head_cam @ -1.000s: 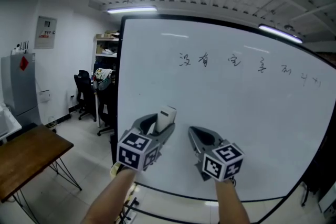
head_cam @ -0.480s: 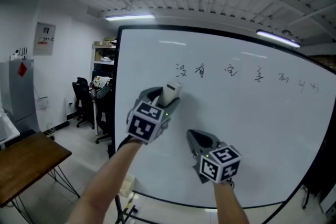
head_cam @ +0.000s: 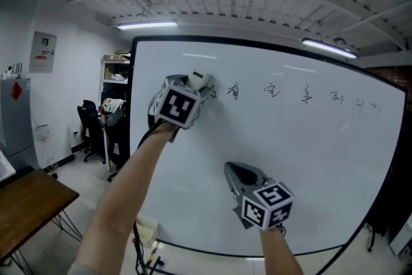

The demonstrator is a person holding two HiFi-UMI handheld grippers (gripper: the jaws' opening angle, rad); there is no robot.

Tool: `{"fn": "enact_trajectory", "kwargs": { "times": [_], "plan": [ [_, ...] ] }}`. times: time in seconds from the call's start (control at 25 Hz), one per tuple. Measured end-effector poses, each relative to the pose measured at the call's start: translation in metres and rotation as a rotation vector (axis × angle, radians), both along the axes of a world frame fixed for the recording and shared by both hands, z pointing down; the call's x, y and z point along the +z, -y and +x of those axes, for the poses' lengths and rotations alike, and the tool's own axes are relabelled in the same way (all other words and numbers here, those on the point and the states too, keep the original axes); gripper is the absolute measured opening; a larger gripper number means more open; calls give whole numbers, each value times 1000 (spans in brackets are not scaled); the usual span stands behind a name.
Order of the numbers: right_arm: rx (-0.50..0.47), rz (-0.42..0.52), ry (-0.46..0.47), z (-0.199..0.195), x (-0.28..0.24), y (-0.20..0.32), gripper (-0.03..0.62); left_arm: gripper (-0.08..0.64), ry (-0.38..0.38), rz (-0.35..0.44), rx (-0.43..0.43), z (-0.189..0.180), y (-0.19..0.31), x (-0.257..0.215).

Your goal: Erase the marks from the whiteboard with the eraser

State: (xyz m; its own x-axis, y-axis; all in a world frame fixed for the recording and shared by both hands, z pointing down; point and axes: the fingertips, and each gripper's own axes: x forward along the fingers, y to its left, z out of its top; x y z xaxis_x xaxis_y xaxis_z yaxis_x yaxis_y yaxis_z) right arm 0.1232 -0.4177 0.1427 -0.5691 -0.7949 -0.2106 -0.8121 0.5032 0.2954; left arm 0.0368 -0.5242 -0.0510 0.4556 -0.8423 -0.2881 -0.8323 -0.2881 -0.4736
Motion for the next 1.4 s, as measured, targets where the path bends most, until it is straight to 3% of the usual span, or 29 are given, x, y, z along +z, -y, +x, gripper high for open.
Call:
{"fn": "enact_trajectory", "kwargs": {
  "times": [0.32, 0.56, 0.96, 1.4],
  "plan": [
    [21, -12, 19, 16, 8, -5, -5, 261, 46, -40, -46, 6, 5, 7],
    [14, -14, 22, 20, 12, -8, -5, 261, 113, -8, -53, 27, 0, 25],
    [2, -23, 44, 23, 17, -13, -5, 261, 164, -28, 25, 66, -9, 78],
    [16, -27, 42, 30, 20, -18, -5, 261, 213, -30, -5, 61, -9, 73]
  ]
}}
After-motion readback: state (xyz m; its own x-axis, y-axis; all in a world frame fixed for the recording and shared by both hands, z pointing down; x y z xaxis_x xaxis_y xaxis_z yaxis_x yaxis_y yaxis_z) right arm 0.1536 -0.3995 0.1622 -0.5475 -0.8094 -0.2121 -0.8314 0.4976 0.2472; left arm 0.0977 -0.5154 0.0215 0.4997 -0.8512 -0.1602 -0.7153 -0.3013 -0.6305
